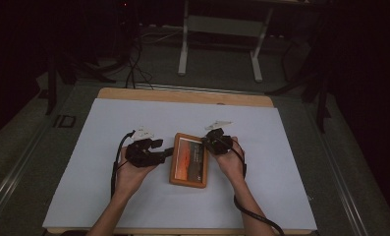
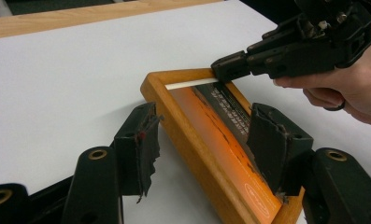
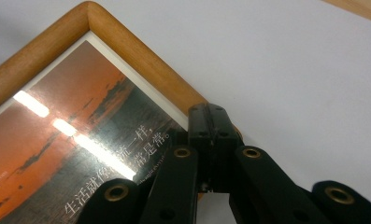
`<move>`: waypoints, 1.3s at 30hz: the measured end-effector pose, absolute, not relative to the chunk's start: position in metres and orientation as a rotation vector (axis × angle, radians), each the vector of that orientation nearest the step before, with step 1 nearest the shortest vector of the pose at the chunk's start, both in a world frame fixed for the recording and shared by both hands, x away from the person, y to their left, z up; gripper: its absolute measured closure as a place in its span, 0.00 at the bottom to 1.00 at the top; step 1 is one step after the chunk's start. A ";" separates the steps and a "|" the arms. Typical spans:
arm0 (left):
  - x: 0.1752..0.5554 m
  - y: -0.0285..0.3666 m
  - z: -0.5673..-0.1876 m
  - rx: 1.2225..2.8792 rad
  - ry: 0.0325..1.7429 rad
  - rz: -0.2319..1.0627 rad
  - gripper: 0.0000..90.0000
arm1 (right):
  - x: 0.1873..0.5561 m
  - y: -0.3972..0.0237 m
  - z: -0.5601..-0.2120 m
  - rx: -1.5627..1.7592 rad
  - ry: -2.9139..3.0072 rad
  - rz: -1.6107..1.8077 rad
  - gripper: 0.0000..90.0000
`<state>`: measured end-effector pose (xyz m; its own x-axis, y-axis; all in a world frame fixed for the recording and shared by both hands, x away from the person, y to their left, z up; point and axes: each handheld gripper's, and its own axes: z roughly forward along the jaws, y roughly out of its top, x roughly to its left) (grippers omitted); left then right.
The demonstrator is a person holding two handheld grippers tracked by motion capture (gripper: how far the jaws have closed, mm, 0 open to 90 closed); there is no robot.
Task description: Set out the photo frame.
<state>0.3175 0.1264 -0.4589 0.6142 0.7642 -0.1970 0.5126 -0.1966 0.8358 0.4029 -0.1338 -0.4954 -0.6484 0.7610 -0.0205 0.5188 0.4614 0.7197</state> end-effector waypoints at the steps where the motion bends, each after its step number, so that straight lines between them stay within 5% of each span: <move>1: 0.317 0.126 -0.459 1.860 1.029 0.318 0.47 | 0.403 -0.134 -0.496 1.087 2.375 0.994 1.00; 15: 0.312 0.115 -0.464 1.877 1.056 0.267 0.43 | 0.410 -0.144 -0.511 1.171 2.370 0.970 1.00; 31: 0.305 0.097 -0.483 1.908 1.098 0.179 0.25 | 0.409 -0.144 -0.512 1.177 2.369 0.986 1.00; 39: 0.302 0.083 -0.496 1.958 1.083 0.124 0.26 | 0.409 -0.145 -0.512 1.179 2.371 0.995 1.00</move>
<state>0.3018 0.0827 -0.4959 0.6161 0.7282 -0.3003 0.6412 -0.2422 0.7281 0.4094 -0.1454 -0.5120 -0.6126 0.7899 0.0281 0.5736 0.4199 0.7033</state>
